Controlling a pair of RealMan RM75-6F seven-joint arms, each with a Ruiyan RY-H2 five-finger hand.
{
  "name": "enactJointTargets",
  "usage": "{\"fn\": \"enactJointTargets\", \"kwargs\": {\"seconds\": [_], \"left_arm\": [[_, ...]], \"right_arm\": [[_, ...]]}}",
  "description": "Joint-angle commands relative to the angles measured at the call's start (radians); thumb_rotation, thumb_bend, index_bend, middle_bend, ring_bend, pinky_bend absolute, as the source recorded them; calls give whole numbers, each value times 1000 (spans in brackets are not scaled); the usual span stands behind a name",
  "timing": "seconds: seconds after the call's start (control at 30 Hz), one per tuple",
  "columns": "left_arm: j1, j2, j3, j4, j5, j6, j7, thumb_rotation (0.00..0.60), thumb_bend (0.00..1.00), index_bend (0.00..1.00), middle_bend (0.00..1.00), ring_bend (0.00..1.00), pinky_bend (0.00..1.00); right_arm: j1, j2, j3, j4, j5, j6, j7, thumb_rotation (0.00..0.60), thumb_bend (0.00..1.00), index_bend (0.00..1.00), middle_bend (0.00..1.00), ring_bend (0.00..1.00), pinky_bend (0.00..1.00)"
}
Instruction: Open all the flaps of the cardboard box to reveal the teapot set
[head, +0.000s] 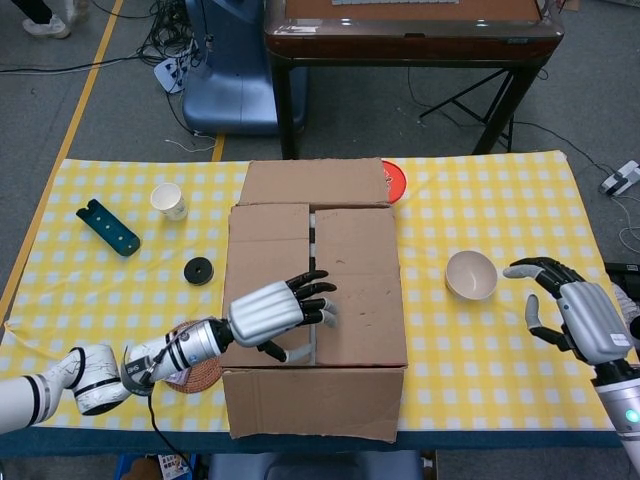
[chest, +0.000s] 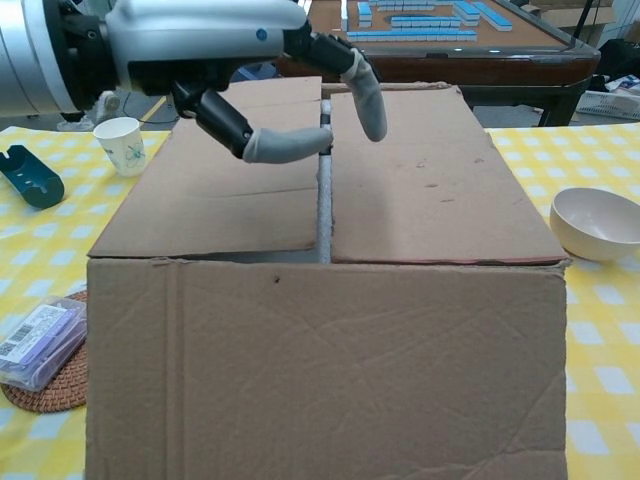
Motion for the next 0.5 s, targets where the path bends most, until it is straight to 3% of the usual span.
{"fn": "enactJointTargets", "kwargs": {"seconds": [0.03, 0.23, 0.5], "left_arm": [[-15, -33, -6, 14, -56, -34, 80, 323, 493, 404, 300, 94, 0], [-14, -44, 2, 32, -112, -45, 158, 267, 493, 442, 348, 117, 0], [-15, -52, 16, 32, -141, -34, 221, 258, 493, 445, 351, 120, 0]], "right_arm": [[-6, -2, 1, 7, -5, 0, 9, 600, 673, 293, 249, 166, 243], [-18, -4, 5, 20, -11, 0, 27, 600, 673, 293, 248, 166, 243], [-26, -9, 10, 29, -19, -7, 38, 600, 673, 293, 247, 166, 243]]}}
